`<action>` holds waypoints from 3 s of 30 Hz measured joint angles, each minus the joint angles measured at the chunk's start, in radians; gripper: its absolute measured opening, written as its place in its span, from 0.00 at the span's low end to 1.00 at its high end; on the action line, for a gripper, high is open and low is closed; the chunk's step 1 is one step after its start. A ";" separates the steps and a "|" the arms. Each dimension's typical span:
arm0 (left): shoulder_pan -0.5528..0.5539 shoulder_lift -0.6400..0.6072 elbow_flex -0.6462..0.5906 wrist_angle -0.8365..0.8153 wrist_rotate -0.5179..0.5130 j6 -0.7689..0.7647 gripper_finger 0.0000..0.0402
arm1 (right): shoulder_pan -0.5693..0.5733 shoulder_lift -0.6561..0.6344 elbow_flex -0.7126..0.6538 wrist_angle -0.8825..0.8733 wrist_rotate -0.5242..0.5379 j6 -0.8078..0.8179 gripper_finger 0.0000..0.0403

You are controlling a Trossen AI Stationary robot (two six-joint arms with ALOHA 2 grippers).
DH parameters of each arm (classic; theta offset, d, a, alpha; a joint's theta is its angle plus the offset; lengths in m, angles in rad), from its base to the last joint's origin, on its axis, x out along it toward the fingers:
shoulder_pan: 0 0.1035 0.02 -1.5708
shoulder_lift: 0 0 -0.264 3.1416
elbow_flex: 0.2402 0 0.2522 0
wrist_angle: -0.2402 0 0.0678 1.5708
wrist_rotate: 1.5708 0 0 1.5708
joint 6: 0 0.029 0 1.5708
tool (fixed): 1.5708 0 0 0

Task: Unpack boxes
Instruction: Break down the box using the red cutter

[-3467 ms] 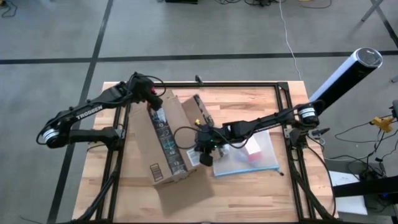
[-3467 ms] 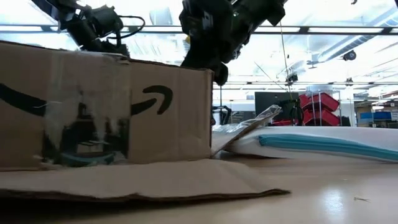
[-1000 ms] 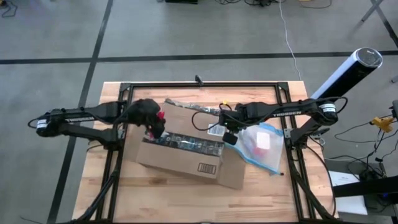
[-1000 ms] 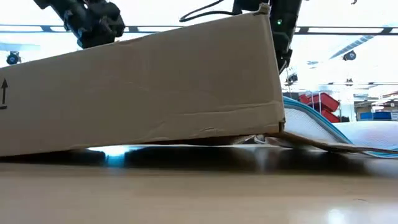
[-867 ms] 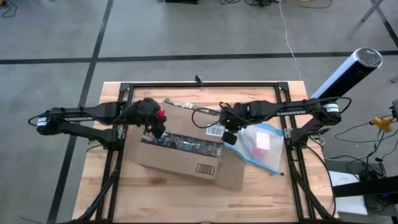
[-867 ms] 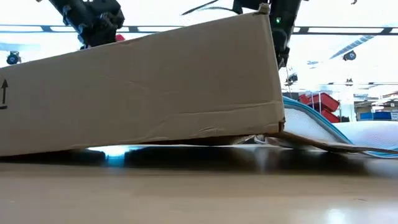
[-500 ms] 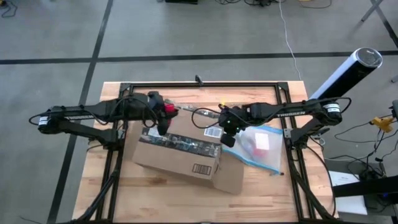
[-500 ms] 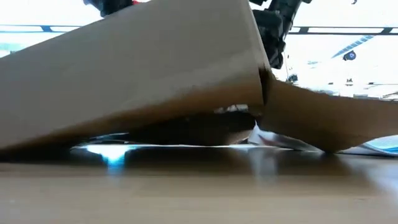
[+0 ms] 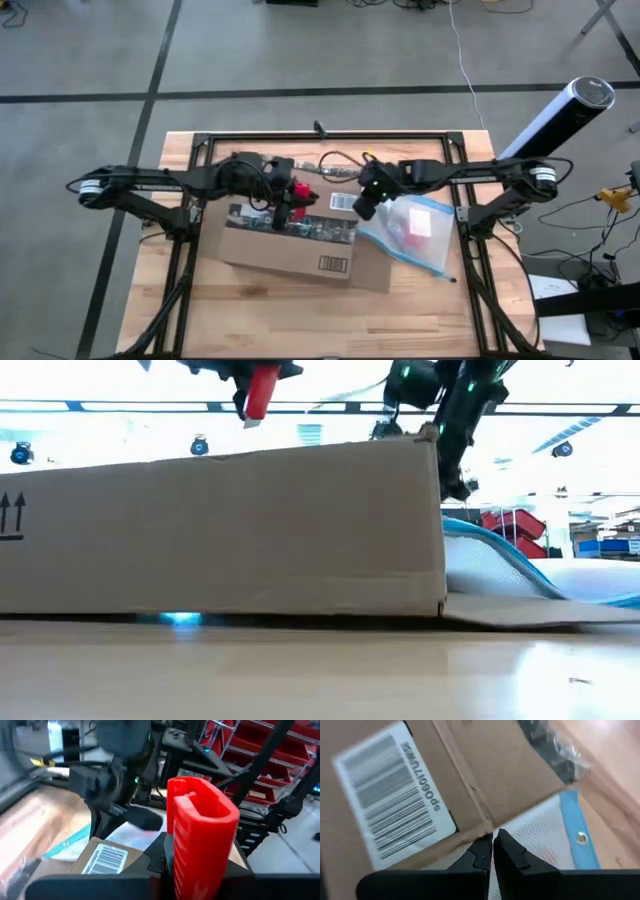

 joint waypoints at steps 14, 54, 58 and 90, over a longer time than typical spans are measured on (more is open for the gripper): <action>0.000 0.129 0.000 0.199 0.087 0.057 0.08 | 0.072 -0.098 0.000 0.121 0.067 0.102 0.00; -0.001 0.184 0.035 0.227 0.152 0.141 0.08 | 0.112 0.216 -0.040 0.452 -0.081 0.159 0.00; -0.004 0.229 0.035 0.243 0.154 0.171 0.08 | 0.092 0.223 -0.040 0.481 -0.119 0.160 0.00; -0.003 0.346 0.038 0.418 0.180 0.167 0.08 | 0.076 0.046 -0.045 0.403 -0.202 0.131 0.00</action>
